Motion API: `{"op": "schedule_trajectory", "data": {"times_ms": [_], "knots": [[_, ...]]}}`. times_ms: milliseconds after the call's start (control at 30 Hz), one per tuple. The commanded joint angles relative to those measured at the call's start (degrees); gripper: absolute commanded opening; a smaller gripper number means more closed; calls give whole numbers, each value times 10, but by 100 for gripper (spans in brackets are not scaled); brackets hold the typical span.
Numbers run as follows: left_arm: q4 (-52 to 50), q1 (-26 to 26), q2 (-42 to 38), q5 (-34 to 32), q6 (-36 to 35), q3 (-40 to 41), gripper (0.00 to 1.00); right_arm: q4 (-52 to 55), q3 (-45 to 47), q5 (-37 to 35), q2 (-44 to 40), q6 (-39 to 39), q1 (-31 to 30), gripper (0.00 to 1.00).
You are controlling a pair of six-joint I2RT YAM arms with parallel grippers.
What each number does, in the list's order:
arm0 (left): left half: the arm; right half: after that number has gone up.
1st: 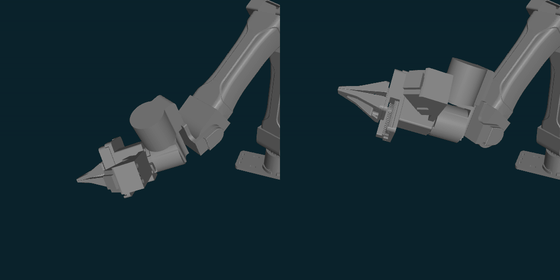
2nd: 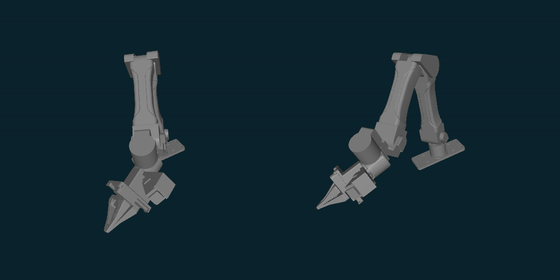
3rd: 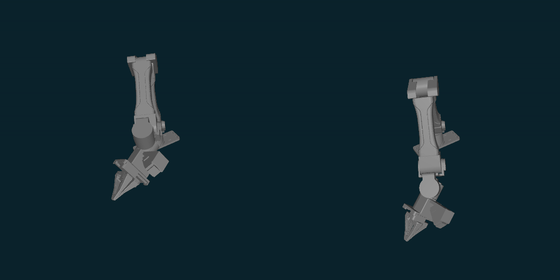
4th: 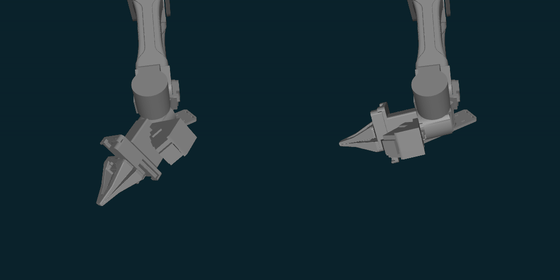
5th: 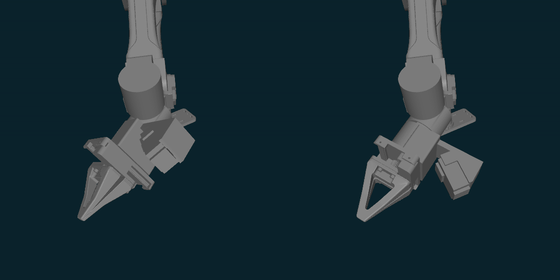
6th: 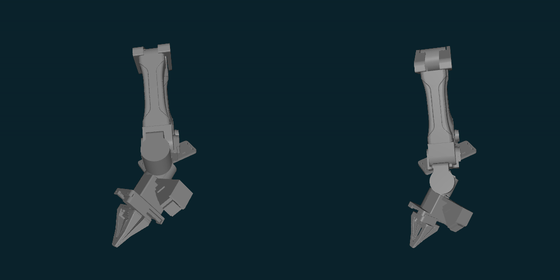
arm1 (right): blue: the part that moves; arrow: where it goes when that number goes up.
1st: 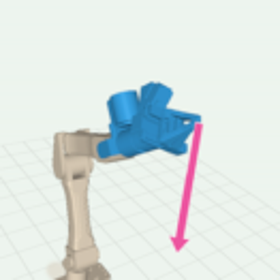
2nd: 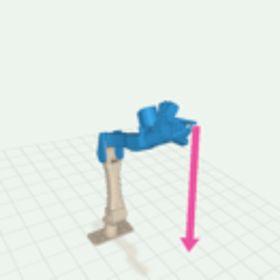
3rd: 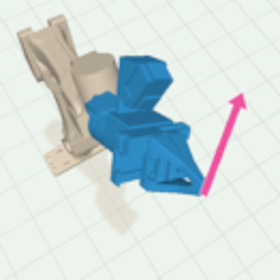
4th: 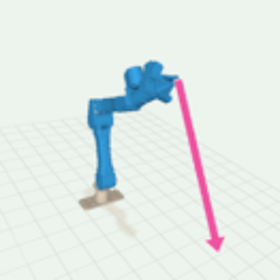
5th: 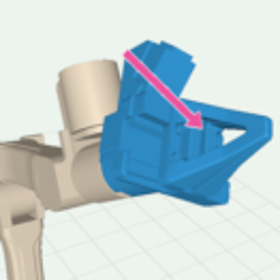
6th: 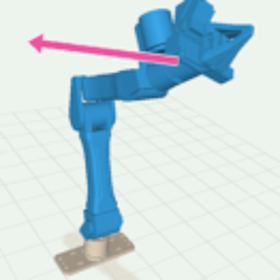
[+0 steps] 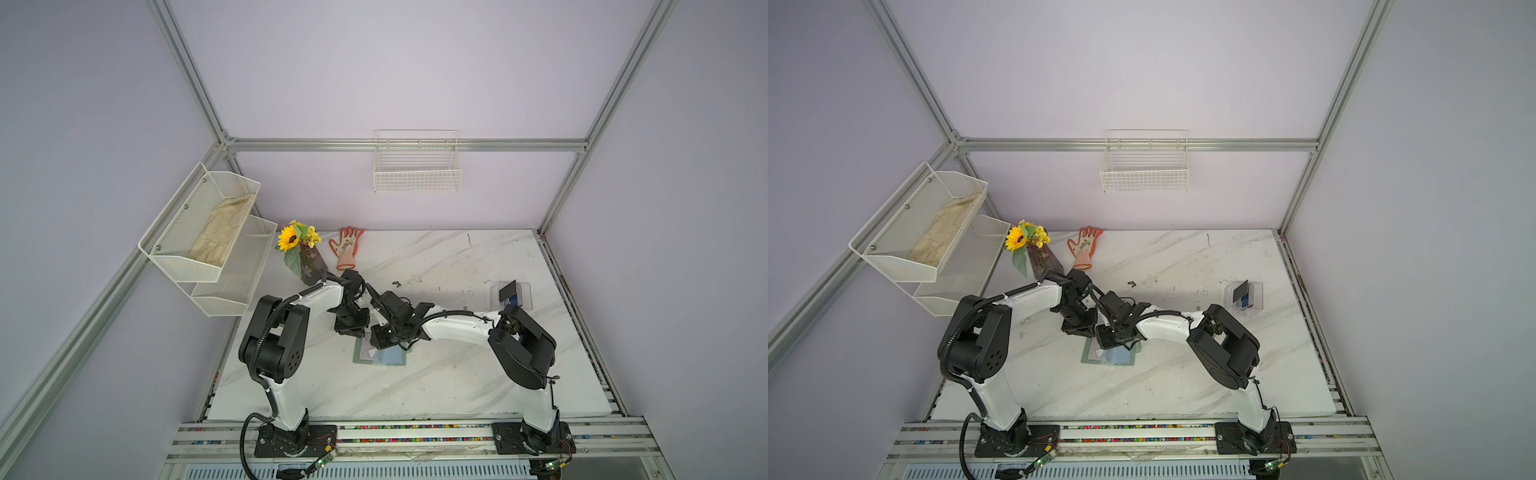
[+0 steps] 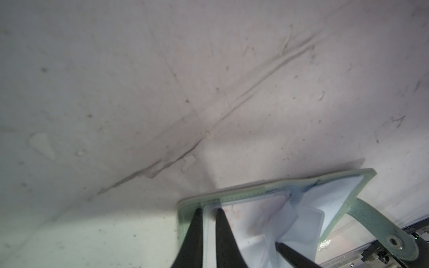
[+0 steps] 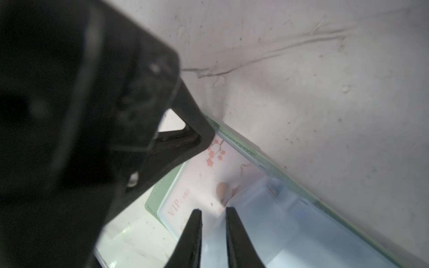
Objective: Insert credit cards into a card holder
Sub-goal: Turn over the card slot in the card holder.
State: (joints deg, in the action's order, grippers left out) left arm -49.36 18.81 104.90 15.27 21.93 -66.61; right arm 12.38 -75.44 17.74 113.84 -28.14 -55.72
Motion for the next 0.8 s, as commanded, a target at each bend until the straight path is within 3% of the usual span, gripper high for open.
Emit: {"op": "schedule_trajectory", "data": {"times_ms": [0, 200, 367, 467, 600, 767], "knots": [[23, 3, 28, 4, 6, 22, 13, -69, 33, 96, -32, -2, -11, 26], [26, 3, 37, 5, 5, 18, 13, -133, 78, 178, -81, -10, -11, 31], [26, 2, 44, 8, 5, 12, 13, -117, 82, 179, -100, 6, -12, 38], [26, 3, 46, 8, 4, 11, 13, -77, 71, 133, -104, 21, -12, 38], [26, 3, 44, 7, 3, 13, 13, -38, 90, 14, -127, -25, -9, 37], [26, 3, 50, 10, 3, 10, 13, -33, 110, -32, -136, -46, -7, 39]]}}
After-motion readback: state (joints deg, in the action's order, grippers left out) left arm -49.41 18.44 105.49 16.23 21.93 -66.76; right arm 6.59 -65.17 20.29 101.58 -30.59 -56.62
